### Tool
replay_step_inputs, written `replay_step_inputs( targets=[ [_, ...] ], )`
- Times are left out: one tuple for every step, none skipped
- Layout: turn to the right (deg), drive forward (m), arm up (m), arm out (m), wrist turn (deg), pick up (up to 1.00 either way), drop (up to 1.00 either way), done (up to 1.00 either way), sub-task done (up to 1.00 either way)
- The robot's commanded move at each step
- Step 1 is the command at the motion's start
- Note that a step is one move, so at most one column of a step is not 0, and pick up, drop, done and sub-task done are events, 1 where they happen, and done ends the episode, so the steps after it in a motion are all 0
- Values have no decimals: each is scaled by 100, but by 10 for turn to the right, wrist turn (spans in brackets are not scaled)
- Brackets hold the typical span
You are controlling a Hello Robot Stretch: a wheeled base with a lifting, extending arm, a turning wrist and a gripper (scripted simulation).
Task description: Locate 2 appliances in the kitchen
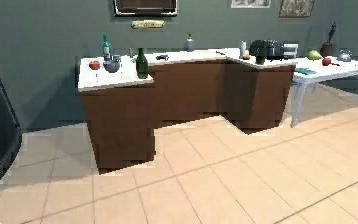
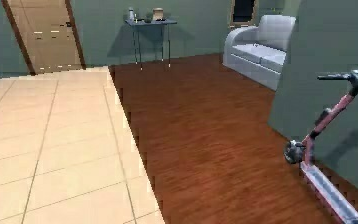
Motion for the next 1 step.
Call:
replay_step_inputs(
  targets=[
    [-180, 0, 0, 0, 0, 0, 0, 0, 0]
  ],
)
